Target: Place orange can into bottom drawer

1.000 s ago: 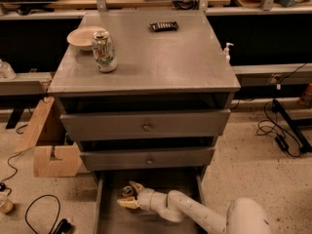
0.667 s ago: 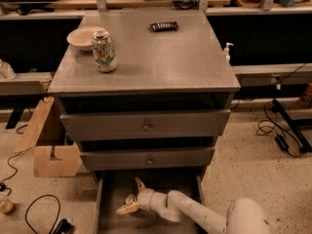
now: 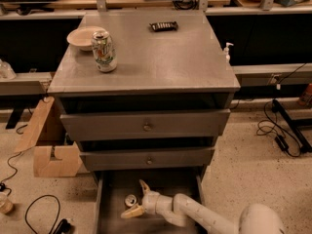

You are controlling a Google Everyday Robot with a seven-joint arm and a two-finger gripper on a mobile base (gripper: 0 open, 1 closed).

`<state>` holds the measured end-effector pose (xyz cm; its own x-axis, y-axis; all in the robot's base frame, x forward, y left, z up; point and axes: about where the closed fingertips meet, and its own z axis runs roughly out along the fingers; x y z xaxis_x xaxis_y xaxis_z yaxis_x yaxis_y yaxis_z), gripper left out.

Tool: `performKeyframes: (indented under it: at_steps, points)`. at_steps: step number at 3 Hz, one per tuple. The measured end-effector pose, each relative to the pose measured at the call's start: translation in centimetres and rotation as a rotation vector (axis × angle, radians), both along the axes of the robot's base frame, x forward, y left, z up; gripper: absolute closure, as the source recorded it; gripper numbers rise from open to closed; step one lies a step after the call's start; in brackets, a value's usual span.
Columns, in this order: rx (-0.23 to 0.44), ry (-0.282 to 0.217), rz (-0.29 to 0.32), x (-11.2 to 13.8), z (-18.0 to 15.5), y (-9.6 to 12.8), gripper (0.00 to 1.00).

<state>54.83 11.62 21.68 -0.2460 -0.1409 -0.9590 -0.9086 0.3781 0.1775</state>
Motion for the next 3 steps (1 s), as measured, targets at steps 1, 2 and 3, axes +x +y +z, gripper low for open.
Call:
performKeyframes:
  at_steps: [1, 2, 3]
  points:
    - [0.007, -0.011, 0.029, -2.5, 1.6, -3.5, 0.00]
    - [0.016, -0.016, 0.052, -3.6, 2.5, -5.4, 0.00]
    - [0.004, -0.018, 0.094, -4.0, 4.2, -7.6, 0.00]
